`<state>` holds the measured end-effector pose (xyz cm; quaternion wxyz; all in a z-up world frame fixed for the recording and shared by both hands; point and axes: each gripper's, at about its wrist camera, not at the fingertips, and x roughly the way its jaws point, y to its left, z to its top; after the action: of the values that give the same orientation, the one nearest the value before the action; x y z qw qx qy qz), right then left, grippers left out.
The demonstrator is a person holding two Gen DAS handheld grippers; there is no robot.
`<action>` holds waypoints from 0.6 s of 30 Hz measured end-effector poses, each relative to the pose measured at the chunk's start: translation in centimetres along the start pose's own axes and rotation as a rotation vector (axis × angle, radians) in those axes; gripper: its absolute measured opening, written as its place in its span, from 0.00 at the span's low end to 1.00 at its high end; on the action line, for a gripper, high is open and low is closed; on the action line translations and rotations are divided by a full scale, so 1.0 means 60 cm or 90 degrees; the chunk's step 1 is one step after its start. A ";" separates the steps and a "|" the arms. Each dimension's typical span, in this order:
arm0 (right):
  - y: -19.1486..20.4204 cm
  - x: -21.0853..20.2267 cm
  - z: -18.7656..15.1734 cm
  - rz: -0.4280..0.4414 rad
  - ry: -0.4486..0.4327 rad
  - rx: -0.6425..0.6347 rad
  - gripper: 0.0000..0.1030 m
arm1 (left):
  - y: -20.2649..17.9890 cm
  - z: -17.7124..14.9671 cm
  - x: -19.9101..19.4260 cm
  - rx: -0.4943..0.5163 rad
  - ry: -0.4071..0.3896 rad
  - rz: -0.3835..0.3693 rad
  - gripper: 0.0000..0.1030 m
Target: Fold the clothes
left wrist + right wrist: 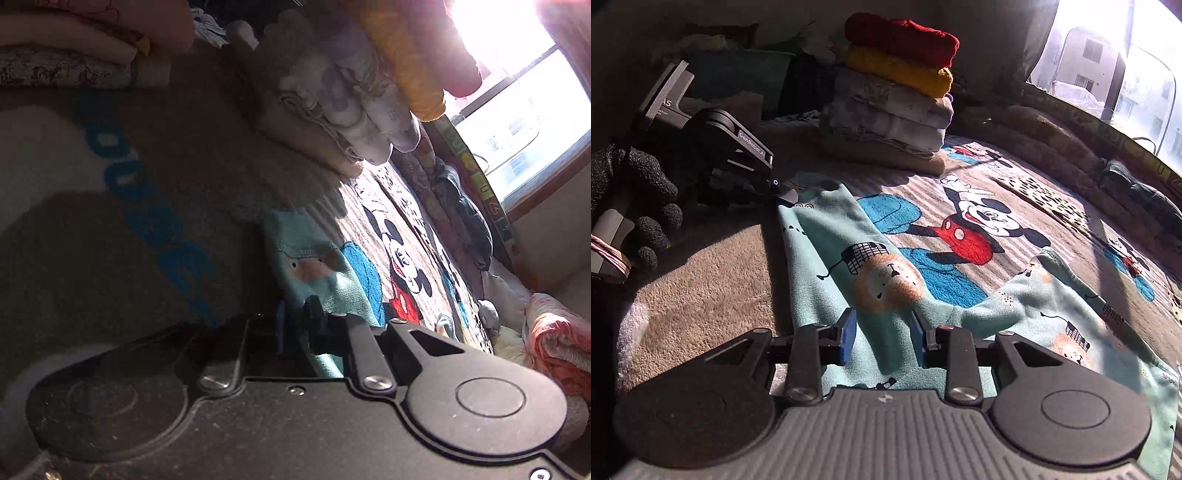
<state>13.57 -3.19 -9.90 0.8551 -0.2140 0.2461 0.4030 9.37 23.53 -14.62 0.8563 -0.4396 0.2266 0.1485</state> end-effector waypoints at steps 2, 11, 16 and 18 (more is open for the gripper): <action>-0.011 0.029 0.004 0.029 0.024 0.031 0.32 | -0.001 0.001 0.002 0.011 0.002 0.002 0.10; -0.053 0.058 0.032 0.077 0.031 0.126 0.37 | 0.007 0.002 0.012 0.027 0.022 0.000 0.11; -0.077 0.100 0.042 0.076 0.082 0.155 0.37 | 0.000 0.002 0.020 0.037 0.024 0.002 0.11; -0.070 0.078 0.052 0.079 0.058 0.133 0.38 | 0.002 0.003 0.020 0.037 0.025 -0.001 0.11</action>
<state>20.29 -1.13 -9.51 0.8338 -0.1264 0.3384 0.4174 10.40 23.80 -15.24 0.8643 -0.4174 0.2475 0.1324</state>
